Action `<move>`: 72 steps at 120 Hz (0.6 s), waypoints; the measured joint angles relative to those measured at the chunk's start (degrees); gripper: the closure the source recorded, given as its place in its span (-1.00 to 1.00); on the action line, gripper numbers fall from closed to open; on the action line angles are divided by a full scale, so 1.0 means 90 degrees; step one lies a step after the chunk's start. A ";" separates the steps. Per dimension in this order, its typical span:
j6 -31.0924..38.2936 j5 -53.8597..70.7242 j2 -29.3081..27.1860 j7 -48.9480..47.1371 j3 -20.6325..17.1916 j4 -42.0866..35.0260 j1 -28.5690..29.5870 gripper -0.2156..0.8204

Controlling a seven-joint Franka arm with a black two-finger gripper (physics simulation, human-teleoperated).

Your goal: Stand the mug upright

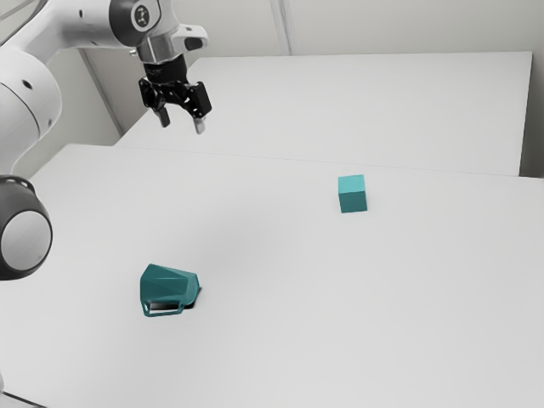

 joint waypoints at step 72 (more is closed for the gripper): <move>0.0354 -0.1863 -0.1745 0.0205 0.0572 -0.3171 -0.0051 -0.58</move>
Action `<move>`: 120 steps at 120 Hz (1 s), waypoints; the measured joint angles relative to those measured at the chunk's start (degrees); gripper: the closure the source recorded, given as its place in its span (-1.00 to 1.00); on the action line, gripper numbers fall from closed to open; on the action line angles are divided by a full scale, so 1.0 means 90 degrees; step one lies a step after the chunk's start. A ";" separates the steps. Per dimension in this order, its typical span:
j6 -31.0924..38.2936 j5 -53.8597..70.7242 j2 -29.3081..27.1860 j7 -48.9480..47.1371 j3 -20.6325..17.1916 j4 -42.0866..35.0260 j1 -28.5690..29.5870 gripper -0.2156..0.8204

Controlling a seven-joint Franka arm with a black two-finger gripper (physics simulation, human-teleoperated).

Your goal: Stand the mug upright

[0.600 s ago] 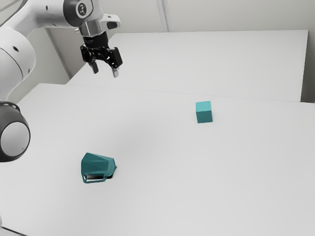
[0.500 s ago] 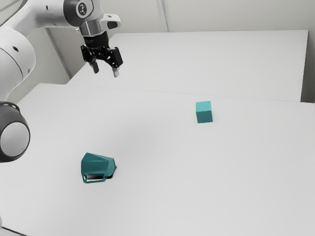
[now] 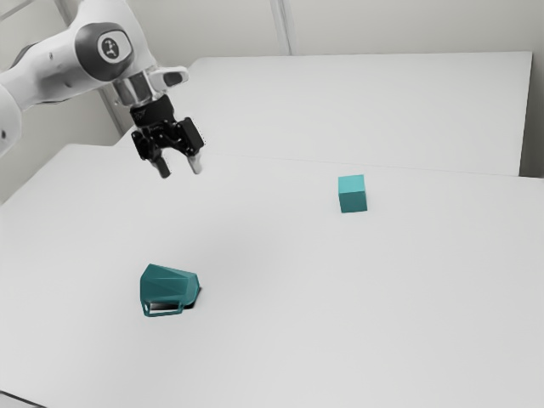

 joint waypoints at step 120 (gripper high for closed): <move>0.1511 -0.1318 -0.0411 0.3781 0.2599 -0.3218 -0.0015 -0.58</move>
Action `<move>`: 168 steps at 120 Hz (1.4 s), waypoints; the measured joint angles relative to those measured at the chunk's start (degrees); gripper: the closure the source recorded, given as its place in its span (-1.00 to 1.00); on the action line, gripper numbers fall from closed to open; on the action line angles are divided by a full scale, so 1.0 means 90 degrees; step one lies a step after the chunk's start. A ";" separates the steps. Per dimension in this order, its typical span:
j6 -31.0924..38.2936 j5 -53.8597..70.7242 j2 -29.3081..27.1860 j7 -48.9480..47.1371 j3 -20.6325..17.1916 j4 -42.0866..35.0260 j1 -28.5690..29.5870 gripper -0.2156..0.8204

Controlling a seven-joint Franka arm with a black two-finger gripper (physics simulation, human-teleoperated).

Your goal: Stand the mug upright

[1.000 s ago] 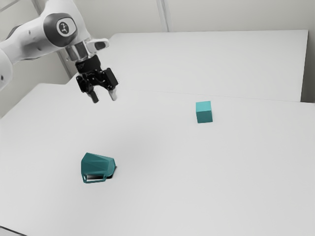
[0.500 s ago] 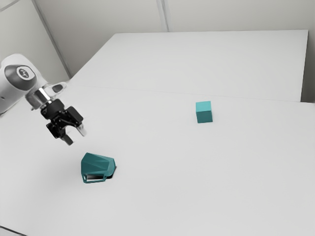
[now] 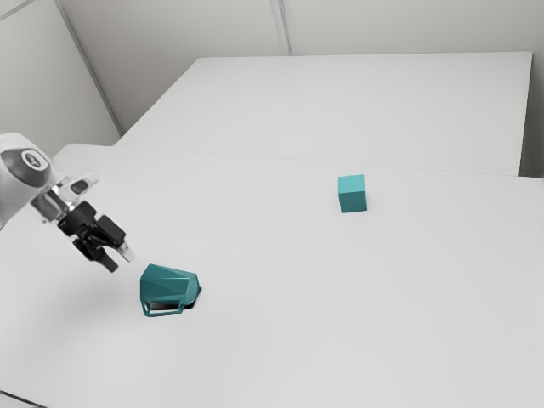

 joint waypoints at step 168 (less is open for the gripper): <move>0.0796 -0.2824 0.0582 0.2777 0.0013 -0.1152 0.0040 -0.58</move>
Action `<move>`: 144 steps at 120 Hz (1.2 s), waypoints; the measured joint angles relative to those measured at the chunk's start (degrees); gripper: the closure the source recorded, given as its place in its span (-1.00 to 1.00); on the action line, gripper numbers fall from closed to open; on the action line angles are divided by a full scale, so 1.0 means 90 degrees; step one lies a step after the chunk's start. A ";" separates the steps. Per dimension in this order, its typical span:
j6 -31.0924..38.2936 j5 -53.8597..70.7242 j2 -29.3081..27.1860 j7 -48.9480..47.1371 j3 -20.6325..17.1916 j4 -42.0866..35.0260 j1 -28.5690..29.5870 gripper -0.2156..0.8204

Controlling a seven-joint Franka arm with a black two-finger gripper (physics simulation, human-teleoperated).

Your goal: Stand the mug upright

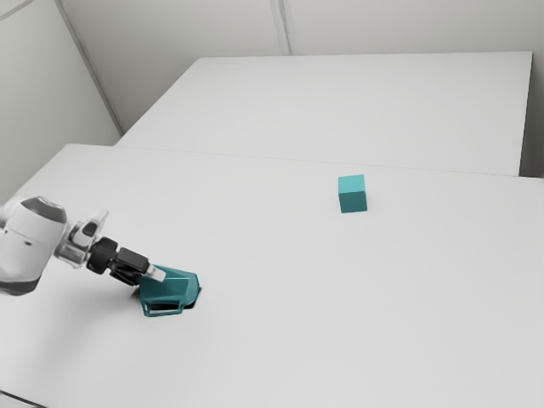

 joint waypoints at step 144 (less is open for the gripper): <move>-0.0129 -0.0440 -0.0549 0.0111 -0.0192 0.0300 -0.0192 0.89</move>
